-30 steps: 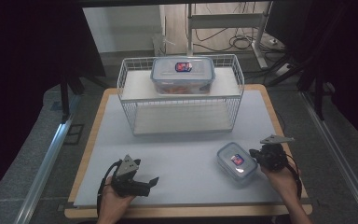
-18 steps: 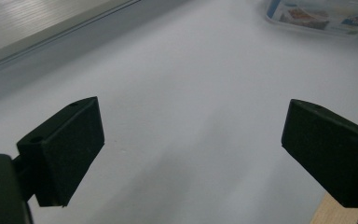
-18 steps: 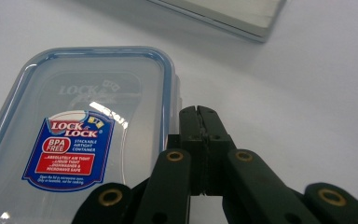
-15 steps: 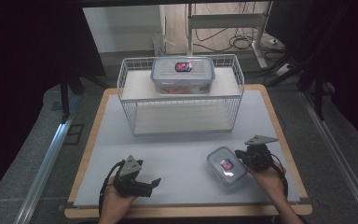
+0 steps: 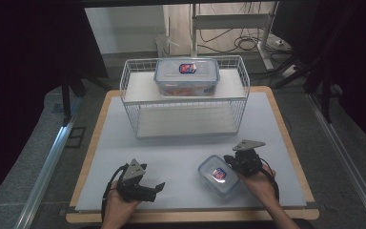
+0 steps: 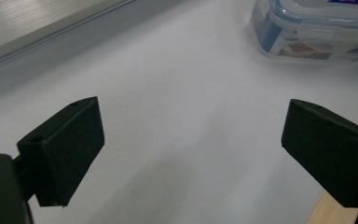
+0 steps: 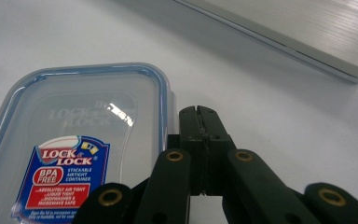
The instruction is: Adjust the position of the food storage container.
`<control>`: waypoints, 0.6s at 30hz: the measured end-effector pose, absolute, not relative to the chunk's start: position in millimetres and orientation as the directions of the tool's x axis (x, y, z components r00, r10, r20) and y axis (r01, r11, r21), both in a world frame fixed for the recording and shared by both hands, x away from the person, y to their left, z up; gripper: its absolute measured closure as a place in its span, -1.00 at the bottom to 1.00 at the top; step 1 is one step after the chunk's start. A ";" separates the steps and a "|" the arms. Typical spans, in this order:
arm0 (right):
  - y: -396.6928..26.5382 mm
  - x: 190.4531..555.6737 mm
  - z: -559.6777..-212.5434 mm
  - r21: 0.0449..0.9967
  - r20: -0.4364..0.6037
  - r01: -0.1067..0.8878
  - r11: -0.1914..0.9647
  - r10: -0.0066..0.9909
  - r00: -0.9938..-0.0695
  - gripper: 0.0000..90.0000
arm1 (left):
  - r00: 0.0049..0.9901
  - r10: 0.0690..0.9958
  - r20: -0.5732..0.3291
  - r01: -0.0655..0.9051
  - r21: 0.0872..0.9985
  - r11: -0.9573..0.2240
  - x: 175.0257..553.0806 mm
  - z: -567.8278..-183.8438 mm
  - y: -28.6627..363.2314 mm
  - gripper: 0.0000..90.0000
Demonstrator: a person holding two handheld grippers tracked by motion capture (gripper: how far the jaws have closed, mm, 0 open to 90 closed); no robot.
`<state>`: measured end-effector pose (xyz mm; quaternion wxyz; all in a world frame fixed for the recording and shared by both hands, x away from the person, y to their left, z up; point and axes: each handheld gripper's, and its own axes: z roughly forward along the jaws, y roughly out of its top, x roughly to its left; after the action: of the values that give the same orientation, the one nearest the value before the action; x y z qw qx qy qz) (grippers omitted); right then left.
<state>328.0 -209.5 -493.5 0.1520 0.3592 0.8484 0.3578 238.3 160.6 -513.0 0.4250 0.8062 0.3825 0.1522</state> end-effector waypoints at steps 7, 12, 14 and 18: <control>-219.5 310.2 -478.9 0.746 0.048 0.491 0.450 0.699 -0.714 0.97 | 0.654 0.751 -0.092 0.492 0.806 -0.330 238.3 -512.6 164.4 -0.87; -214.5 286.8 -478.9 0.730 0.086 0.495 0.472 0.655 -0.751 0.97 | 0.653 0.752 -0.091 0.490 0.808 -0.328 237.3 -511.8 164.1 -0.87; -211.6 276.6 -478.1 0.731 0.092 0.485 0.479 0.636 -0.766 0.97 | 0.653 0.752 -0.090 0.490 0.807 -0.329 237.2 -511.9 163.8 -0.87; -203.8 257.4 -477.5 0.731 0.112 0.467 0.497 0.589 -0.801 0.97 | 0.654 0.751 -0.091 0.491 0.806 -0.330 237.7 -512.4 163.6 -0.87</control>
<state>257.4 -203.8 -477.5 0.0764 0.3064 0.8617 0.3972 237.7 163.6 -512.4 0.4300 0.8014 0.3875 0.1510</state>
